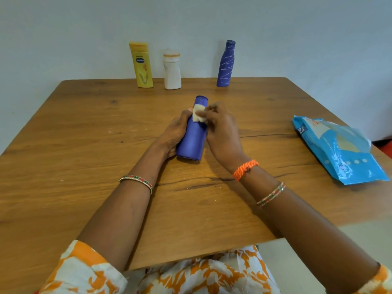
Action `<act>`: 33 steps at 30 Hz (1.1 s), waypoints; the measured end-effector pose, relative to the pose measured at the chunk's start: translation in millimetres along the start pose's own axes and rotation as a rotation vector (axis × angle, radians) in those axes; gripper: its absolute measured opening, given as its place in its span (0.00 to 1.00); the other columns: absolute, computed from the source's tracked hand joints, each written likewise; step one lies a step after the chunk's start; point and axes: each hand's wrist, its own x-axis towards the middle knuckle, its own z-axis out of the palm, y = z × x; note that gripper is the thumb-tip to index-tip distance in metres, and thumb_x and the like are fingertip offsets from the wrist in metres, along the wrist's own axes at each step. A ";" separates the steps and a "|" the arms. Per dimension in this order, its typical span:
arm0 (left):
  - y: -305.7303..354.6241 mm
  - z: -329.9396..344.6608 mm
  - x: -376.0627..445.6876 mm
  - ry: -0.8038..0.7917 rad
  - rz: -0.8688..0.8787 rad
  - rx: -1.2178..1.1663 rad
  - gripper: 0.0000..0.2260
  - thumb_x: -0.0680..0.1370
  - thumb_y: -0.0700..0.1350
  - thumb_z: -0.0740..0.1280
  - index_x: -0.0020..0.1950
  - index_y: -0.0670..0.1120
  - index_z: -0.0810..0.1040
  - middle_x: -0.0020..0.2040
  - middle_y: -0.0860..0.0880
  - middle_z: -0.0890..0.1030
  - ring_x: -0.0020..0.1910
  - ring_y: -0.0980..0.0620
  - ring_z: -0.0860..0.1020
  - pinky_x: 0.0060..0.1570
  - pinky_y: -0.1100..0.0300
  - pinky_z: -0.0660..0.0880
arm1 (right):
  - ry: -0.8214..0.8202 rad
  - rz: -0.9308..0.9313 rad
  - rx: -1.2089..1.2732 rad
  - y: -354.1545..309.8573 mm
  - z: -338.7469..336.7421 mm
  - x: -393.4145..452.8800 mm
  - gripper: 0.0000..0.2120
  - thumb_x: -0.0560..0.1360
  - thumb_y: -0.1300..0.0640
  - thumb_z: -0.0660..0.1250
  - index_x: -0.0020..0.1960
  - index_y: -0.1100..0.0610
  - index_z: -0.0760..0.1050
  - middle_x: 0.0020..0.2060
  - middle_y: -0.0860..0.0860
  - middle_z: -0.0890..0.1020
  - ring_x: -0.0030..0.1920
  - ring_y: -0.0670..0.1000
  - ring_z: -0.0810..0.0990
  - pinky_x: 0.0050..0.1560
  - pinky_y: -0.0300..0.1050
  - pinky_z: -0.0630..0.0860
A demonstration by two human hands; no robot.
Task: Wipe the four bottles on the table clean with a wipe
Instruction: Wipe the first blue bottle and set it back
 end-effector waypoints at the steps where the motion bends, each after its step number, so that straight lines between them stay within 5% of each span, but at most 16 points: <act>1: -0.4 0.5 0.4 0.000 -0.005 -0.010 0.15 0.82 0.54 0.55 0.49 0.46 0.76 0.38 0.48 0.82 0.34 0.53 0.80 0.38 0.58 0.77 | -0.018 -0.027 -0.035 0.1 -1.1 -7.4 0.14 0.72 0.72 0.66 0.55 0.62 0.79 0.49 0.55 0.77 0.46 0.51 0.76 0.45 0.47 0.77; 9: 2.5 6.8 -4.5 -0.082 0.015 0.024 0.18 0.83 0.53 0.53 0.48 0.43 0.76 0.35 0.47 0.83 0.30 0.51 0.81 0.31 0.59 0.78 | 0.015 -0.015 -0.111 5.0 -14.4 28.4 0.13 0.71 0.70 0.67 0.54 0.62 0.80 0.46 0.56 0.78 0.44 0.53 0.77 0.45 0.51 0.77; 17: -3.5 6.1 1.4 0.142 0.062 0.118 0.15 0.82 0.51 0.55 0.43 0.45 0.75 0.35 0.46 0.80 0.28 0.55 0.78 0.32 0.60 0.74 | -0.097 -0.138 -0.172 -1.0 -6.4 3.1 0.13 0.70 0.71 0.68 0.54 0.62 0.79 0.46 0.57 0.78 0.44 0.54 0.76 0.42 0.51 0.76; 23: 2.2 9.8 -2.7 0.062 -0.018 -0.129 0.17 0.82 0.53 0.54 0.46 0.43 0.75 0.31 0.46 0.81 0.27 0.51 0.79 0.29 0.61 0.77 | -0.011 -0.012 -0.023 -4.5 -15.3 25.6 0.13 0.69 0.71 0.69 0.49 0.58 0.82 0.42 0.53 0.82 0.38 0.45 0.76 0.41 0.43 0.78; 29: 1.7 -1.6 5.8 0.131 -0.055 -0.436 0.16 0.80 0.53 0.55 0.42 0.43 0.73 0.33 0.47 0.77 0.30 0.52 0.76 0.31 0.62 0.75 | -0.090 -0.185 -0.061 -20.6 -3.0 -4.0 0.10 0.66 0.72 0.68 0.44 0.62 0.82 0.41 0.55 0.83 0.43 0.54 0.80 0.43 0.54 0.77; 33: 5.7 -10.5 9.5 0.132 -0.078 -0.628 0.18 0.79 0.53 0.55 0.45 0.39 0.74 0.36 0.45 0.79 0.33 0.51 0.78 0.35 0.60 0.78 | -0.159 -0.197 -0.012 -28.1 -9.3 -32.9 0.09 0.68 0.67 0.68 0.47 0.61 0.82 0.44 0.54 0.83 0.45 0.54 0.79 0.45 0.52 0.78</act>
